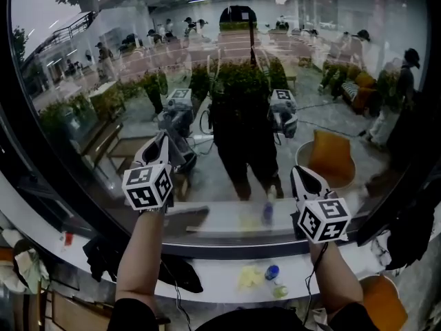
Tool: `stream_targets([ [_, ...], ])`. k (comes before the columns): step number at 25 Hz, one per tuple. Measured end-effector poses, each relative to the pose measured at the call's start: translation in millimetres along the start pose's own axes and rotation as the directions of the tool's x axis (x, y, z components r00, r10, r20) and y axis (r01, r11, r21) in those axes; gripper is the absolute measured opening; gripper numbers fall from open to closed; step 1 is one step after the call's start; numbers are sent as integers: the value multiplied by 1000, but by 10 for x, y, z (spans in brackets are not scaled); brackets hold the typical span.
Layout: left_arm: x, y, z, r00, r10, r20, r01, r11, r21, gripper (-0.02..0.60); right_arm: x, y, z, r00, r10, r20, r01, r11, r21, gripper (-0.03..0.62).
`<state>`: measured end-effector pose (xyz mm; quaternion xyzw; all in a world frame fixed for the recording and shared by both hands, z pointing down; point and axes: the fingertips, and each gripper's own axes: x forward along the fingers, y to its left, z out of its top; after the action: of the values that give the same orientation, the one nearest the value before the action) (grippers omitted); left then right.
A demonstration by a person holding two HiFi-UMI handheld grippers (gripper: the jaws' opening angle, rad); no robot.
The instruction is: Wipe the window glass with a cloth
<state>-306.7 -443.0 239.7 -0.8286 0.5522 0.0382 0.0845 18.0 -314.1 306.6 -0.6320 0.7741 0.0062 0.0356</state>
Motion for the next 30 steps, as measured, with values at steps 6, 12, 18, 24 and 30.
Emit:
stream_targets([
  [6,69,-352,61,999,-46,-8,46,999,3,31,-164,-138,110,1000,-16,8,16,1000,7,29],
  [12,109,-541,42,996,-85,1,85,996,4,31,-236,-142,77,999,-32,18,32,999,18,29],
  [18,174,-822,57,989,-148,23,148,989,-1,31,-343,-258,58,997,-72,20,72,997,22,29],
  [24,163,-1075,108,976,-216,44,216,976,-14,31,-443,-312,69,994,-103,21,102,995,22,29],
  [30,299,-1557,126,962,-265,61,267,964,-19,31,-516,-652,52,993,-120,18,120,992,26,29],
])
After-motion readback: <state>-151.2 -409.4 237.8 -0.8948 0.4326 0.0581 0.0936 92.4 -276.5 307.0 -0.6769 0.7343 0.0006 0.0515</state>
